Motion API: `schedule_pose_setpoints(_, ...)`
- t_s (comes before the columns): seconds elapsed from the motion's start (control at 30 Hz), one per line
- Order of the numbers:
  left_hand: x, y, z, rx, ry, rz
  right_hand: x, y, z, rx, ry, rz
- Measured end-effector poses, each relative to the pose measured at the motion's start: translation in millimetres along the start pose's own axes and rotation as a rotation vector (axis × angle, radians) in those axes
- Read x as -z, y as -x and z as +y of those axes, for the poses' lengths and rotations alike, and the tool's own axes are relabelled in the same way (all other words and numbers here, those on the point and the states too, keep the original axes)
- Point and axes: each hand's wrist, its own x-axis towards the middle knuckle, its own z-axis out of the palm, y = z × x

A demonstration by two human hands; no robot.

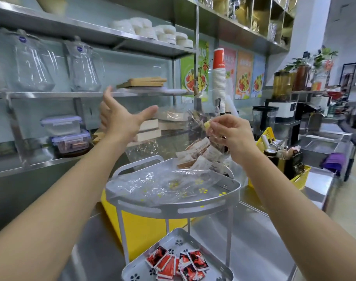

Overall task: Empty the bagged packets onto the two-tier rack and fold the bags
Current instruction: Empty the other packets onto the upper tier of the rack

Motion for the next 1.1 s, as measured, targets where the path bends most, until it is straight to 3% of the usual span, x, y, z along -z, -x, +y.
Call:
schedule_pose_setpoints(0.1, 16, 3, -23, 0.16, 0.052, -0.05, -3, -1, 3, -0.032, -0.086, 0.04)
schedule_pose_setpoints(0.2, 31, 11, -39, 0.374, 0.394, -0.423, -6, -4, 8, -0.051, -0.163, 0.04)
schedule_pose_setpoints(0.3, 31, 24, -54, 0.38, 0.332, -0.606, -9, -7, 13, -0.051, -0.182, 0.038)
schedule_pose_setpoints(0.57, 26, 17, -44, 0.239, 0.317, -0.346, -7, -23, -11, 0.004, -0.017, 0.036)
schedule_pose_setpoints(0.83, 41, -22, 19, 0.05, 0.391, -0.173, -7, -51, -70, 0.074, -0.086, 0.049)
schedule_pose_setpoints(0.9, 43, -26, 20, 0.058, 0.387, -0.196, -8, -54, -75, 0.108, -0.1, 0.055)
schedule_pose_setpoints(1.03, 42, -10, -5, 0.188, 0.286, -0.458, -11, -48, -71, 0.131, -0.109, 0.098)
schedule_pose_setpoints(1.1, 37, 1, -19, 0.176, 0.283, -0.423, -10, -44, -62, 0.114, -0.107, 0.096)
